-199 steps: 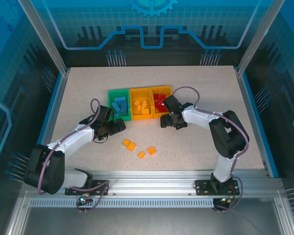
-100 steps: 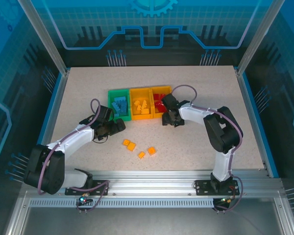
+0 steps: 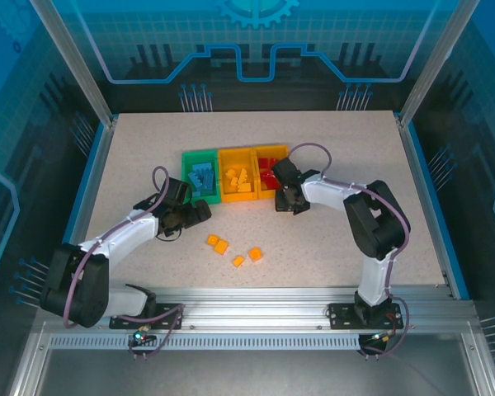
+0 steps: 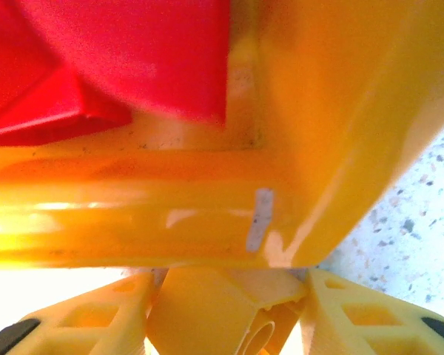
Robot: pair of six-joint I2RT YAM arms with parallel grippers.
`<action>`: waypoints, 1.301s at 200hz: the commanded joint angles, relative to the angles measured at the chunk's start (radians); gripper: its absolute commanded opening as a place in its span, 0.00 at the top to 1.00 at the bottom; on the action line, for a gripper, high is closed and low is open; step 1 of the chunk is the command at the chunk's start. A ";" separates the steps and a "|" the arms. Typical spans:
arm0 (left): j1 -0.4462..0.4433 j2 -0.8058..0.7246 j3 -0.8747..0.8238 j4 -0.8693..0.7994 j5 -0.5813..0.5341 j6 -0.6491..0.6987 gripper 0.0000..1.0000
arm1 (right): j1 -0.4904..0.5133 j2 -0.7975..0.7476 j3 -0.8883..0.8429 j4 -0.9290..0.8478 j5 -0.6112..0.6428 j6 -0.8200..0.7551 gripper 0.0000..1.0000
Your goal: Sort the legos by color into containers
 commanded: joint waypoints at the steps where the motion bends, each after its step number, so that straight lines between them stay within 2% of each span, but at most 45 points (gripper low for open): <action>1: -0.005 0.007 -0.012 -0.009 -0.013 0.009 0.01 | 0.032 -0.059 -0.008 -0.040 -0.013 -0.008 0.55; 39: -0.006 0.005 -0.015 -0.009 -0.013 0.007 0.01 | 0.075 -0.137 0.000 -0.059 -0.034 0.014 0.54; 82: -0.006 0.013 -0.023 -0.005 -0.007 0.001 0.01 | 0.101 -0.157 0.110 -0.036 -0.154 0.014 0.54; 123: -0.026 0.019 -0.030 -0.017 0.004 -0.012 0.01 | 0.100 -0.046 0.299 -0.034 -0.242 0.012 0.54; 177: -0.096 0.018 -0.043 -0.016 0.001 -0.056 0.01 | 0.084 0.184 0.596 -0.140 -0.274 0.017 0.52; 218: -0.144 0.010 -0.049 -0.024 -0.008 -0.047 0.01 | 0.078 0.276 0.726 -0.174 -0.297 0.003 0.41; 260: -0.197 -0.001 -0.055 -0.037 -0.029 -0.034 0.01 | 0.080 0.261 0.742 -0.187 -0.297 -0.021 0.27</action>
